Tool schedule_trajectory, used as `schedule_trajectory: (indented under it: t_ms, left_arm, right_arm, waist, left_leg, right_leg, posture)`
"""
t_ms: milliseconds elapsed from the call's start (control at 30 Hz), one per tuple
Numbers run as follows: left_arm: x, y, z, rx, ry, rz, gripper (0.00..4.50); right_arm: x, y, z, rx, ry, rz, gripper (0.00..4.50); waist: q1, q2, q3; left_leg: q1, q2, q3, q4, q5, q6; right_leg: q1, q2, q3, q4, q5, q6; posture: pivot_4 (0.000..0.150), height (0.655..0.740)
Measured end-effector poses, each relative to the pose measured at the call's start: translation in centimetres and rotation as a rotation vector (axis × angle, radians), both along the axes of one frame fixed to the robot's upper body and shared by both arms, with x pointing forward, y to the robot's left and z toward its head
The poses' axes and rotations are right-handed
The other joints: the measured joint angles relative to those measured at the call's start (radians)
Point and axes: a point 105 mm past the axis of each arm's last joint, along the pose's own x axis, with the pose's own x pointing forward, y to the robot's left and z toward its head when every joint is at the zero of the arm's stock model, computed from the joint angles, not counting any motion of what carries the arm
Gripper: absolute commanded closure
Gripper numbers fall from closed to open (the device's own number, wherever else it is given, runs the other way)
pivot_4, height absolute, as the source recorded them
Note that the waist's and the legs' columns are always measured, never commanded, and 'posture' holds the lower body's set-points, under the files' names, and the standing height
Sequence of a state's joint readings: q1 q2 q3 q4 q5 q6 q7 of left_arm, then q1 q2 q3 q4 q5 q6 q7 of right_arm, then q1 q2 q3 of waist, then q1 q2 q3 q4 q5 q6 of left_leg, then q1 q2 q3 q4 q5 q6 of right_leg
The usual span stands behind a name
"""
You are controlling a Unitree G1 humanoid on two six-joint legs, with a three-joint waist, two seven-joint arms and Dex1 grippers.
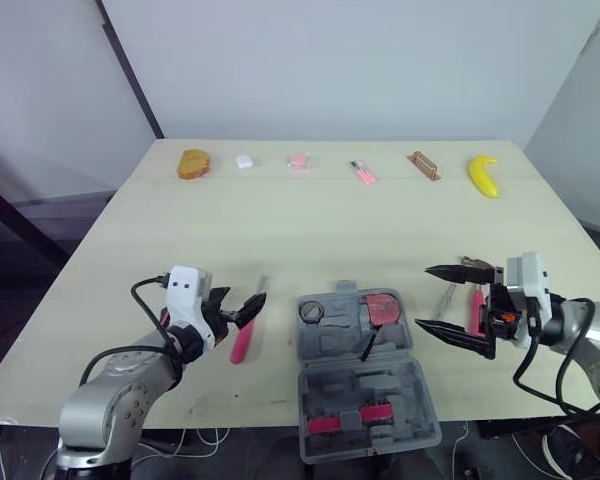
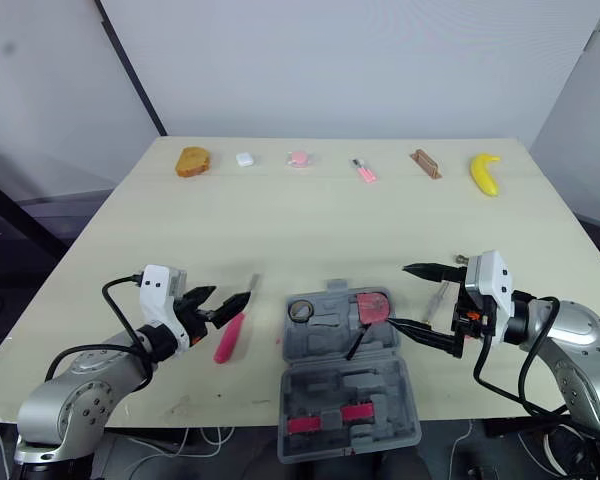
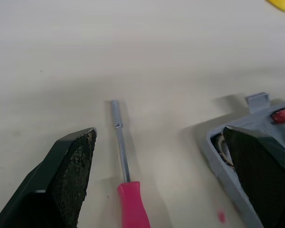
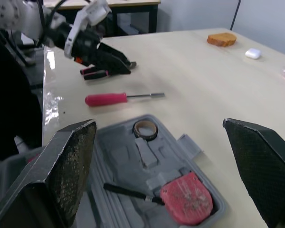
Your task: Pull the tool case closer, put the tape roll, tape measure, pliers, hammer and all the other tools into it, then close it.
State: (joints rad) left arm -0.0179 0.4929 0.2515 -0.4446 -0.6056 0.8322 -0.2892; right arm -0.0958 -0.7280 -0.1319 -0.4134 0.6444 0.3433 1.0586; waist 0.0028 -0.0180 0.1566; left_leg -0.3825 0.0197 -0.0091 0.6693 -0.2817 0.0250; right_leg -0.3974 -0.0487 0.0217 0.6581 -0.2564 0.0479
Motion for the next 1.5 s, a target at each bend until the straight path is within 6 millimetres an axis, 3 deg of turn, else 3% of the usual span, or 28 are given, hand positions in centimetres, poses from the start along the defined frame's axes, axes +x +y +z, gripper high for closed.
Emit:
schedule_trajectory:
  t_ms: [267,667,1133,1500]
  left_arm:
    - [0.7,-0.1,-0.9,0.097,0.045,0.078,0.00]
    - [-0.1,0.5,-2.1,0.128,0.117,0.146,0.00]
    - [-1.5,1.4,-3.4,0.154,0.185,0.149,0.00]
    - [-1.8,0.0,-3.6,0.149,0.188,0.148,0.00]
  right_arm:
    - [-0.2,0.2,0.6,-0.006,0.011,0.039,0.02]
    - [-1.0,1.4,2.3,-0.006,0.021,0.124,0.02]
    - [-1.4,1.4,1.4,-0.022,0.058,0.100,0.02]
    - [-2.2,1.6,1.6,-0.061,0.049,0.131,0.02]
  waist:
    - [0.007,0.000,0.000]
    - [0.009,0.000,0.000]
    - [0.010,0.000,0.000]
    - [0.010,-0.001,0.000]
  left_leg:
    - [0.000,-0.001,0.000,0.000,0.000,0.000]
    - [0.000,-0.001,-0.001,0.000,0.000,0.000]
    - [-0.001,-0.002,-0.001,0.000,0.000,0.000]
    - [-0.001,-0.002,-0.001,0.000,0.000,0.000]
  right_leg:
    - [0.000,0.000,0.000,0.000,0.000,0.000]
    - [0.000,-0.001,0.000,0.000,0.000,0.000]
    - [0.000,-0.002,-0.001,0.000,0.000,0.000]
    - [0.000,-0.002,-0.002,0.000,0.000,0.000]
  posture:
    - [0.150,0.7400]
    - [0.150,0.7400]
    - [0.150,0.7400]
    - [0.150,0.7400]
